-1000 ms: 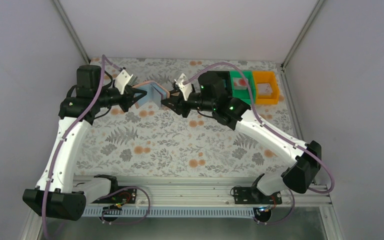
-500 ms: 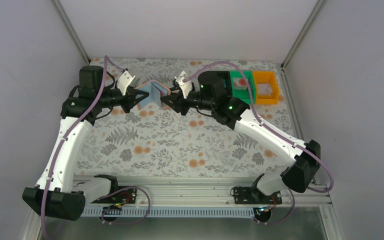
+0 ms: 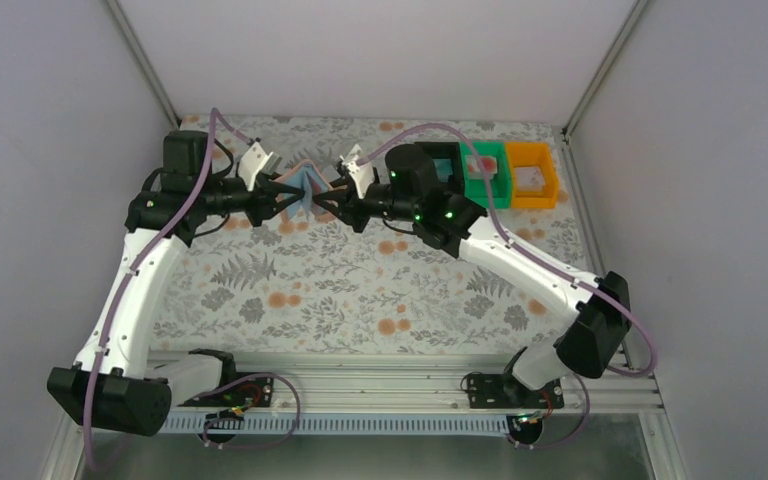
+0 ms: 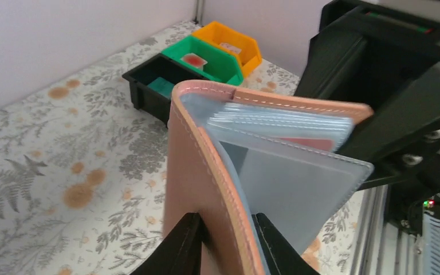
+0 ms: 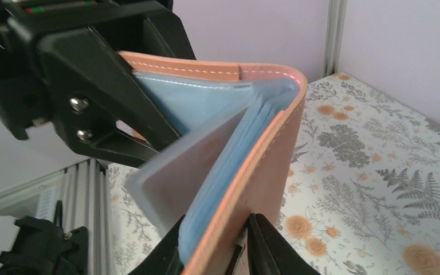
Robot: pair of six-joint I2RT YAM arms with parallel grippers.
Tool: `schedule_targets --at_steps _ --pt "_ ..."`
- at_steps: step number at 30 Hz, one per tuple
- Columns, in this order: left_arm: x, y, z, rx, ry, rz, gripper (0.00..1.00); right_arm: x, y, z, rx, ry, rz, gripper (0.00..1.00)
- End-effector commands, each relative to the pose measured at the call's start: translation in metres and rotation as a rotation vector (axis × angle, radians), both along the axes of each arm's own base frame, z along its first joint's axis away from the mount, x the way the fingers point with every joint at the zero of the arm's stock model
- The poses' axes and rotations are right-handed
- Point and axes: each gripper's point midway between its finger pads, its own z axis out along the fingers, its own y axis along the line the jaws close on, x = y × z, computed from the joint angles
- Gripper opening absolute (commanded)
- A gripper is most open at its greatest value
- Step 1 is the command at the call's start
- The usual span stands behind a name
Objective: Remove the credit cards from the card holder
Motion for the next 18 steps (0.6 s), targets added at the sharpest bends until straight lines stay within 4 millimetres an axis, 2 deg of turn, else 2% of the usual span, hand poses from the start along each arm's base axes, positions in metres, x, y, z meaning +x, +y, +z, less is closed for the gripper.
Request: schedule_targets --at_steps 1,5,8,10,12,13,15,18 --pt "-0.021 -0.017 0.017 -0.091 -0.012 -0.145 0.24 0.004 0.011 0.01 0.038 -0.016 -0.008 0.22" --pt "-0.02 -0.017 0.014 -0.092 -0.004 -0.147 0.32 0.002 0.014 0.011 0.041 -0.01 0.0 0.14" --pt "-0.015 -0.015 0.009 -0.073 -0.003 -0.12 0.57 0.006 0.015 0.015 0.051 0.005 -0.025 0.05" --pt "-0.01 -0.012 0.005 -0.056 -0.009 -0.089 0.79 0.01 0.016 0.017 0.062 0.042 -0.058 0.04" --pt "-0.002 -0.008 -0.001 -0.028 -0.009 -0.037 0.95 0.014 0.019 0.019 0.074 0.103 -0.086 0.04" --pt "0.004 -0.005 -0.004 -0.014 -0.01 -0.01 1.0 0.018 0.021 0.02 0.076 0.142 -0.108 0.04" --pt "0.015 0.002 -0.01 0.025 -0.012 0.054 1.0 0.025 0.022 0.015 0.065 0.209 -0.167 0.04" --pt "0.031 0.013 -0.021 0.091 -0.011 0.148 1.0 0.022 0.025 0.015 0.07 0.248 -0.17 0.04"
